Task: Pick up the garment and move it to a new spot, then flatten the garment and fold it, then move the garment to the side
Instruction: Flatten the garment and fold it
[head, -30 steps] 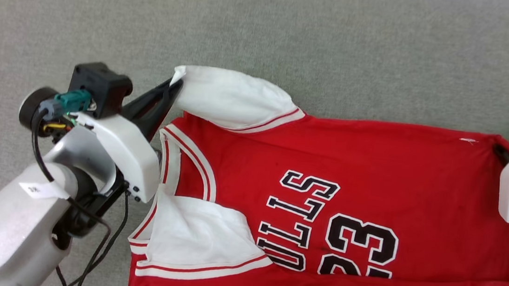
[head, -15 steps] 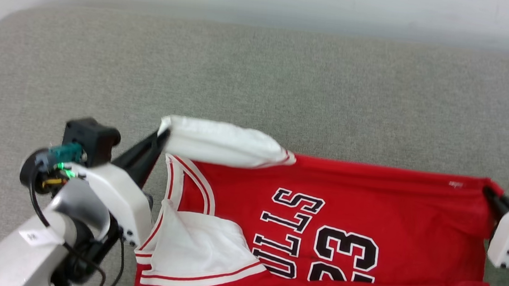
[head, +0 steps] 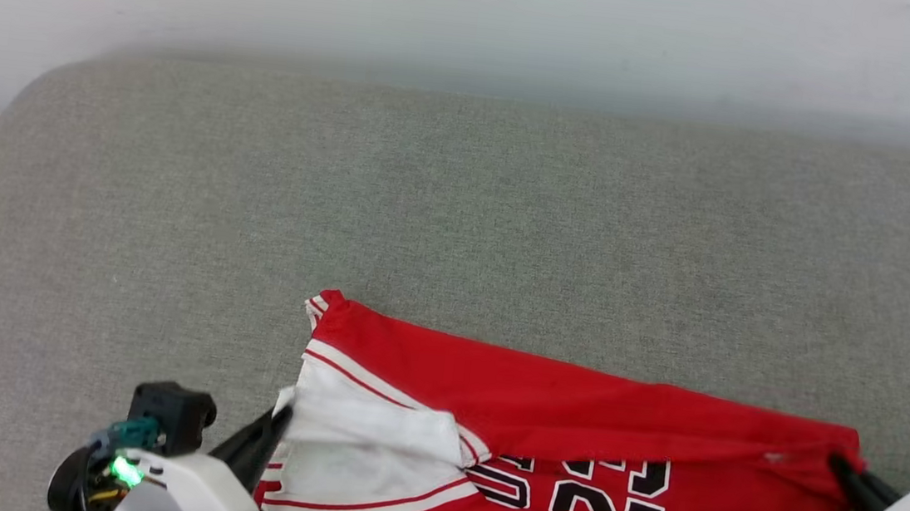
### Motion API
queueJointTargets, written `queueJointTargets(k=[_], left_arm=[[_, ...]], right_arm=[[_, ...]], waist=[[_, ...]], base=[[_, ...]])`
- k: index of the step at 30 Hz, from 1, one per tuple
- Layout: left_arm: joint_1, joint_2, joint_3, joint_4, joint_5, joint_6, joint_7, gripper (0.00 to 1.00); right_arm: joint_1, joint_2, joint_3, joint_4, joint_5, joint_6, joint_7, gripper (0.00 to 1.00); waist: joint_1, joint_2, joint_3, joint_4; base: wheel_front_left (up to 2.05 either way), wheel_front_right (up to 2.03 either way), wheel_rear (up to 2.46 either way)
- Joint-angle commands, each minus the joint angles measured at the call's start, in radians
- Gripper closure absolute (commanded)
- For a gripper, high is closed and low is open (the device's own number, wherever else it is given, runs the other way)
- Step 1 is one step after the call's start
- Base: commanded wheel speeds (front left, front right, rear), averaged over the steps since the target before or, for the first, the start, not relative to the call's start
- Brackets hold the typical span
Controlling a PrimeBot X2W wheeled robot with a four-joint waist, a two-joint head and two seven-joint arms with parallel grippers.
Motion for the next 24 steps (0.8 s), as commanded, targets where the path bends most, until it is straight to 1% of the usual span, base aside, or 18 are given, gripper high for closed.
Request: queueJointTargets(k=[1, 4, 6, 10, 17, 20, 21, 22, 23, 24], left_arm=[[0.018, 0.004, -0.002, 0.009, -0.007, 0.003, -0.009, 1.0], [0.047, -0.003, -0.016, 0.036, -0.022, -0.009, -0.006, 1.0], [0.048, 0.002, -0.028, 0.058, -0.011, -0.02, -0.001, 1.0], [0.039, -0.006, -0.046, 0.104, -0.008, -0.036, 0.004, 1.0], [0.005, -0.022, -0.075, 0.177, 0.012, -0.064, 0.004, 1.0], [-0.008, -0.033, -0.083, 0.197, 0.014, -0.077, 0.003, 1.0], [-0.009, -0.038, -0.086, 0.205, 0.014, -0.079, 0.004, 0.96], [-0.011, -0.042, -0.089, 0.213, 0.013, -0.084, 0.007, 0.71], [-0.011, -0.042, -0.089, 0.213, 0.013, -0.084, 0.007, 0.71], [-0.013, -0.044, -0.093, 0.22, 0.014, -0.086, 0.01, 0.37]], right_arm=[[0.028, -0.012, 0.01, -0.016, 0.012, -0.002, 0.004, 1.0], [0.064, -0.038, 0.047, -0.044, 0.018, -0.001, 0.012, 1.0], [0.081, -0.056, 0.069, -0.05, 0.021, -0.001, 0.022, 1.0], [0.092, -0.101, 0.109, -0.063, 0.005, -0.001, 0.043, 1.0], [0.08, -0.172, 0.188, -0.083, -0.01, -0.002, 0.066, 1.0], [0.071, -0.19, 0.219, -0.077, -0.019, -0.002, 0.06, 1.0], [0.067, -0.192, 0.229, -0.076, -0.016, -0.002, 0.058, 1.0], [0.063, -0.193, 0.237, -0.075, -0.013, -0.002, 0.055, 0.69], [0.063, -0.193, 0.237, -0.075, -0.013, -0.002, 0.055, 0.69], [0.06, -0.193, 0.243, -0.073, -0.01, -0.001, 0.053, 0.0]], waist=[[0.0001, -0.0001, -0.001, -0.001], [0.0001, -0.0001, -0.001, -0.002], [0.0001, -0.0001, 0.001, -0.003], [0.0001, -0.0001, 0.007, -0.006], [0.0001, -0.0001, 0.031, -0.008], [0.0001, -0.0001, 0.04, -0.007], [0.0001, -0.0001, 0.042, -0.006], [0.0001, -0.0001, 0.043, -0.007], [0.0001, -0.0001, 0.043, -0.007], [0.0001, -0.0001, 0.042, -0.007]], base=[[0.0, 0.0, 0.0], [0.0, 0.0, 0.0], [0.0, 0.0, 0.0], [0.0, 0.0, 0.0], [0.0, 0.0, 0.0], [0.0, 0.0, 0.0], [0.0, 0.0, 0.0], [0.0, 0.0, 0.0], [0.0, 0.0, 0.0], [0.0, 0.0, 0.0]])
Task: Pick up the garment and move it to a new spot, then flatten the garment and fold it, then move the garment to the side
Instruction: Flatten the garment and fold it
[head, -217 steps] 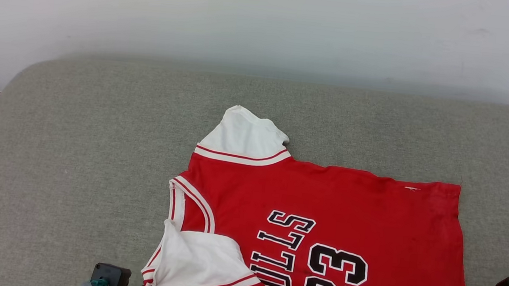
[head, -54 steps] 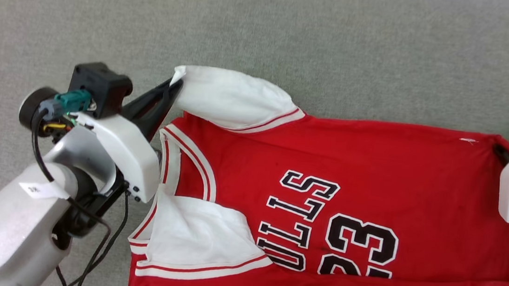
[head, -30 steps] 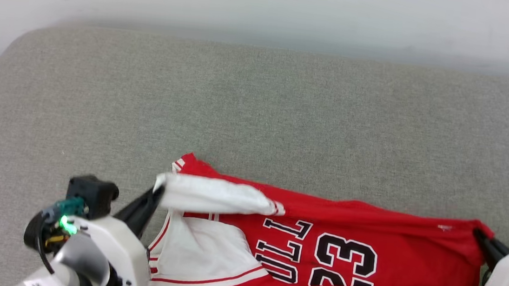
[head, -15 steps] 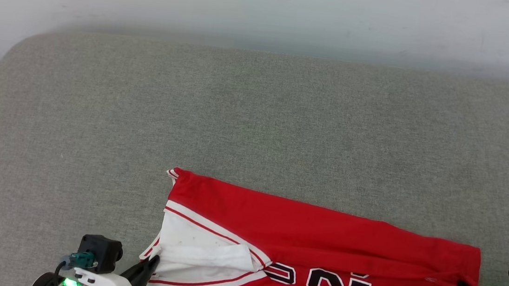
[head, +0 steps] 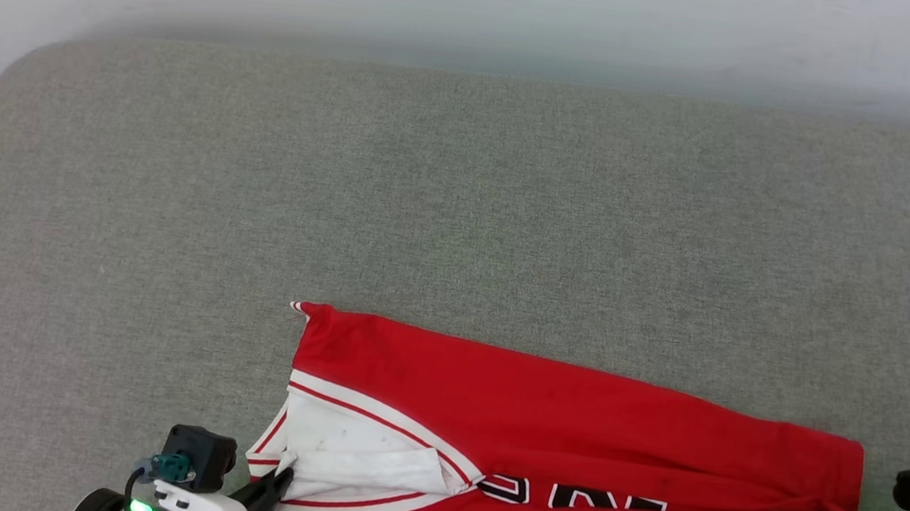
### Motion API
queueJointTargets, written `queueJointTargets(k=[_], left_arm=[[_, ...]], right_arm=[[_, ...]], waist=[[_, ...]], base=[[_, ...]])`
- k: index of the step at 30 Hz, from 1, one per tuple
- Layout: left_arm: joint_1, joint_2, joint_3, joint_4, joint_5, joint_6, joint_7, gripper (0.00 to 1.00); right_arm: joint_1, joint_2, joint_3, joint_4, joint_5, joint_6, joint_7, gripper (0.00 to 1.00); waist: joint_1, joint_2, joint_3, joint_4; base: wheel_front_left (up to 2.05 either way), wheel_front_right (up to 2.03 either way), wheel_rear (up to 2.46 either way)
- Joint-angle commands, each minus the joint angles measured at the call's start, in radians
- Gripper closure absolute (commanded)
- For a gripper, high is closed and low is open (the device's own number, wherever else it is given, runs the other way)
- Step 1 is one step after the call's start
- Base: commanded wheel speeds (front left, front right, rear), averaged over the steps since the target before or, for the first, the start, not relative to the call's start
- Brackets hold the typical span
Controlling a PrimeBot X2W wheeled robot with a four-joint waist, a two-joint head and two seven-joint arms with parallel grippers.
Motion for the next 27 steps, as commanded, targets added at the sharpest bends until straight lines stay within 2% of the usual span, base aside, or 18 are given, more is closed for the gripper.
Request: queueJointTargets(k=[1, 7, 10, 15, 20, 27], left_arm=[[-0.007, -0.005, -0.005, 0.008, 0.004, -0.004, 0.004, 0.0], [0.014, -0.013, 0.007, 0.028, -0.001, 0.005, -0.036, 0.0], [0.023, -0.014, 0.024, 0.019, 0.002, 0.027, -0.068, 0.0], [0.016, -0.018, 0.07, -0.019, 0.019, 0.078, -0.15, 0.0], [0.008, -0.023, 0.109, -0.059, 0.06, 0.118, -0.256, 0.0], [-0.002, -0.043, 0.154, -0.081, 0.163, 0.16, -0.333, 0.0]], right_arm=[[-0.003, 0.001, 0.017, 0.008, 0.005, -0.001, -0.002, 0.0], [-0.001, -0.022, 0.047, -0.019, 0.036, -0.001, 0.012, 0.0], [0.003, -0.039, 0.045, -0.049, 0.062, -0.001, 0.037, 0.0], [0.019, -0.03, -0.033, -0.094, 0.119, -0.001, 0.11, 0.0], [0.032, 0.025, -0.169, -0.126, 0.153, -0.001, 0.211, 0.0], [0.045, 0.183, -0.393, -0.1, 0.077, -0.001, 0.352, 0.0]], waist=[[0.0, -0.0001, -0.005, -0.001], [0.0, -0.0001, -0.058, -0.011], [0.0, -0.0001, -0.088, -0.016], [0.0, -0.0001, -0.116, -0.018], [0.0, -0.0001, -0.125, -0.015], [0.0, -0.0001, -0.109, 0.0]], base=[[0.0, 0.0, 0.0], [0.0, 0.0, 0.0], [0.0, 0.0, 0.0], [0.0, 0.0, 0.0], [0.0, 0.0, 0.0], [0.0, 0.0, 0.0]])
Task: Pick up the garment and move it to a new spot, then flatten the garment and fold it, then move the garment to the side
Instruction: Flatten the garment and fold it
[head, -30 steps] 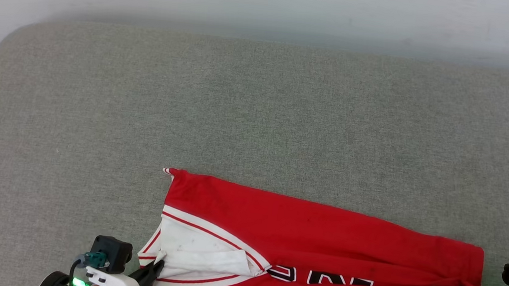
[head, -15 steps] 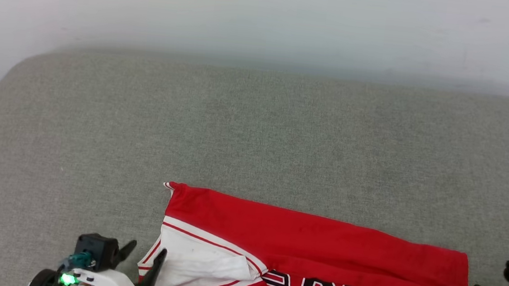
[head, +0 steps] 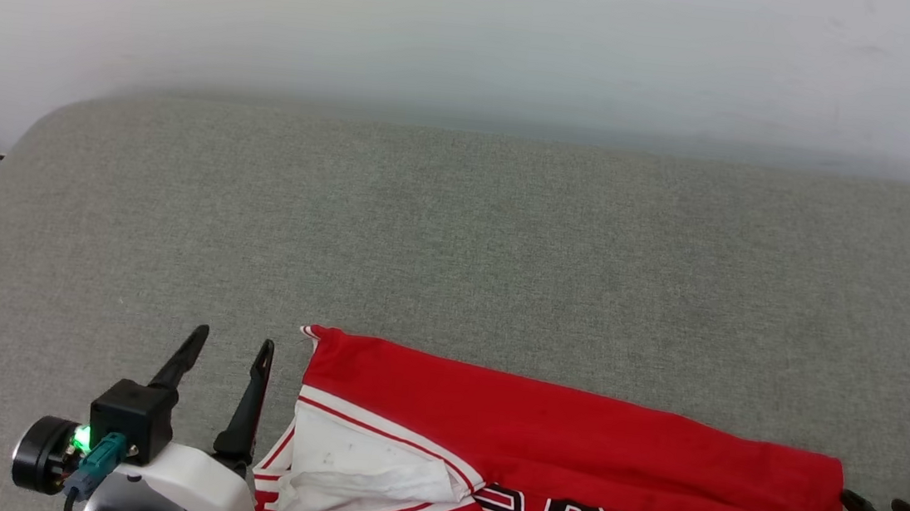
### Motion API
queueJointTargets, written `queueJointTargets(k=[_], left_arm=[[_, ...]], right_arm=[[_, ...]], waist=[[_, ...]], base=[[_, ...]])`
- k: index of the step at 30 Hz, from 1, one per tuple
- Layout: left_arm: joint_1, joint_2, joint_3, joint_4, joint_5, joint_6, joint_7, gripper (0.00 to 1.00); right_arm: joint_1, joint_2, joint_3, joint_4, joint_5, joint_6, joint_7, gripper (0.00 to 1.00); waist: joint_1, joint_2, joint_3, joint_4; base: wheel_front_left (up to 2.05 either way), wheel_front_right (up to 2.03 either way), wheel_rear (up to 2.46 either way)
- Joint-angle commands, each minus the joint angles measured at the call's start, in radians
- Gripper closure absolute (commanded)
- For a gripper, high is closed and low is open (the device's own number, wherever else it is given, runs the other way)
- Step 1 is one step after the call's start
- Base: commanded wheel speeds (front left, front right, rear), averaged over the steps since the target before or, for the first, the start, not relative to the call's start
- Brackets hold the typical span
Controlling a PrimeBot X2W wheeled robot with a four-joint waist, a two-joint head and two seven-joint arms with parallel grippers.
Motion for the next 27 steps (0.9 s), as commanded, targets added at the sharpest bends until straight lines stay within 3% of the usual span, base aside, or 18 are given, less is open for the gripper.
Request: queueJointTargets(k=[1, 6, 12, 18, 27], left_arm=[[-0.01, -0.006, 0.016, -0.006, 0.029, 0.007, -0.007, 0.0], [0.028, -0.061, 0.131, -0.082, 0.173, 0.012, -0.011, 0.0], [0.072, -0.117, 0.217, -0.09, 0.279, -0.05, -0.011, 0.0], [0.082, -0.174, 0.286, -0.072, 0.332, -0.113, -0.011, 0.0], [0.087, -0.245, 0.351, -0.036, 0.389, -0.19, -0.012, 0.0]], right_arm=[[0.018, 0.035, -0.035, 0.015, -0.027, -0.001, 0.02, 0.0], [-0.013, 0.208, -0.212, 0.069, -0.131, -0.001, 0.1, 0.0], [-0.02, 0.328, -0.3, 0.076, -0.244, -0.001, 0.159, 0.0], [0.0, 0.394, -0.274, 0.06, -0.275, -0.001, 0.206, 0.0], [0.005, 0.434, -0.211, 0.066, -0.281, 0.001, 0.195, 0.0]], waist=[[0.0001, -0.0001, 0.008, 0.005], [0.0001, -0.0001, 0.04, 0.022], [0.0001, -0.0001, 0.075, 0.038], [0.0001, -0.0001, 0.091, 0.047], [0.0001, -0.0001, 0.098, 0.05]], base=[[0.0, 0.0, 0.0], [0.0, 0.0, 0.0], [0.0, 0.0, 0.0], [0.0, 0.0, 0.0], [0.0, 0.0, 0.0]])
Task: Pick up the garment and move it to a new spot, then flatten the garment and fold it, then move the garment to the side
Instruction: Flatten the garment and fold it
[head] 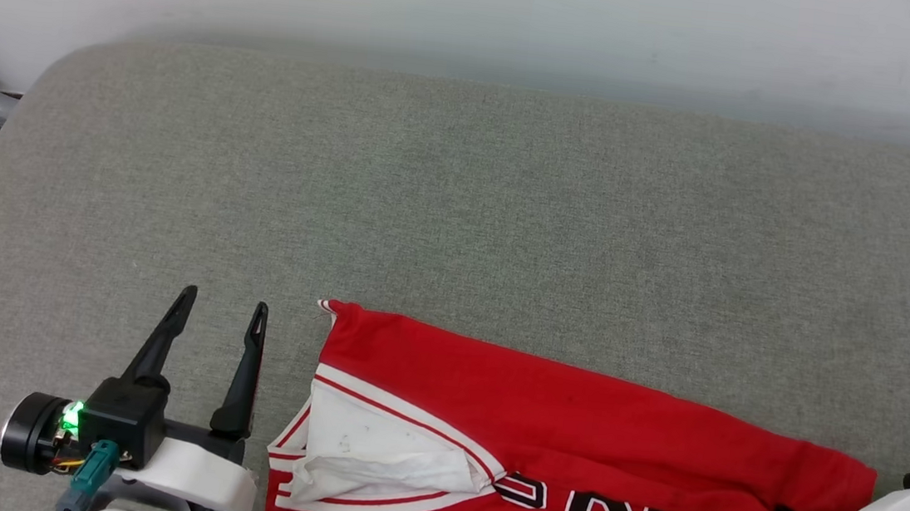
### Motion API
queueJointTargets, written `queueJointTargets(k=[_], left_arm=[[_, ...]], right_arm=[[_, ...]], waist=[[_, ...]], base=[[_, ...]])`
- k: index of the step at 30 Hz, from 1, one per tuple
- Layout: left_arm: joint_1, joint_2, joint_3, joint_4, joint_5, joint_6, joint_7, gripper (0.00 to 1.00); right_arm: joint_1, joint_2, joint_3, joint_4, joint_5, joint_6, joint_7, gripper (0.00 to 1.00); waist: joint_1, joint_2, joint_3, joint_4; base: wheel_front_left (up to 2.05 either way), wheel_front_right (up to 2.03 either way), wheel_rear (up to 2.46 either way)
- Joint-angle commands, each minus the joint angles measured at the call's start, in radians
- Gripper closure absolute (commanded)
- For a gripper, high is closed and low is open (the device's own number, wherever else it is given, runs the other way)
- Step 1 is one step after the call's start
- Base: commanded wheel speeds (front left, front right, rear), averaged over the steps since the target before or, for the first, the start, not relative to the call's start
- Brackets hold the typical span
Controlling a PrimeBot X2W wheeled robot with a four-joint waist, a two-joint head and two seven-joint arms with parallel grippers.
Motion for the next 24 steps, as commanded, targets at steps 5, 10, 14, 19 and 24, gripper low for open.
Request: queueJointTargets(k=[5, 10, 14, 19, 24], left_arm=[[0.012, -0.028, 0.037, 0.016, 0.031, -0.033, -0.007, 0.0], [0.024, -0.05, 0.061, 0.024, 0.052, -0.054, -0.007, 0.0], [0.028, -0.065, 0.076, 0.024, 0.067, -0.07, -0.007, 0.0], [0.034, -0.078, 0.092, 0.029, 0.084, -0.085, -0.007, 0.0], [0.038, -0.091, 0.102, 0.033, 0.099, -0.098, -0.007, 0.0]], right_arm=[[0.021, 0.012, 0.037, 0.047, -0.02, 0.003, -0.028, 1.0], [0.008, -0.035, 0.01, 0.059, -0.042, 0.0, -0.083, 1.0], [-0.005, -0.075, -0.018, 0.071, -0.061, 0.0, -0.115, 1.0], [-0.024, -0.128, -0.064, 0.096, -0.096, 0.0, -0.155, 1.0], [-0.057, -0.181, -0.117, 0.146, -0.136, 0.0, -0.209, 1.0]], waist=[[0.0, 0.0, -0.002, 0.0], [0.0, 0.0, -0.012, -0.006], [0.0, 0.0, -0.019, -0.013], [0.0, 0.0, -0.024, -0.02], [0.0, 0.0, -0.031, -0.025]], base=[[0.0, 0.0, 0.0], [0.0, 0.0, 0.0], [0.0, 0.0, 0.0], [0.0, 0.0, 0.0], [0.0, 0.0, 0.0]])
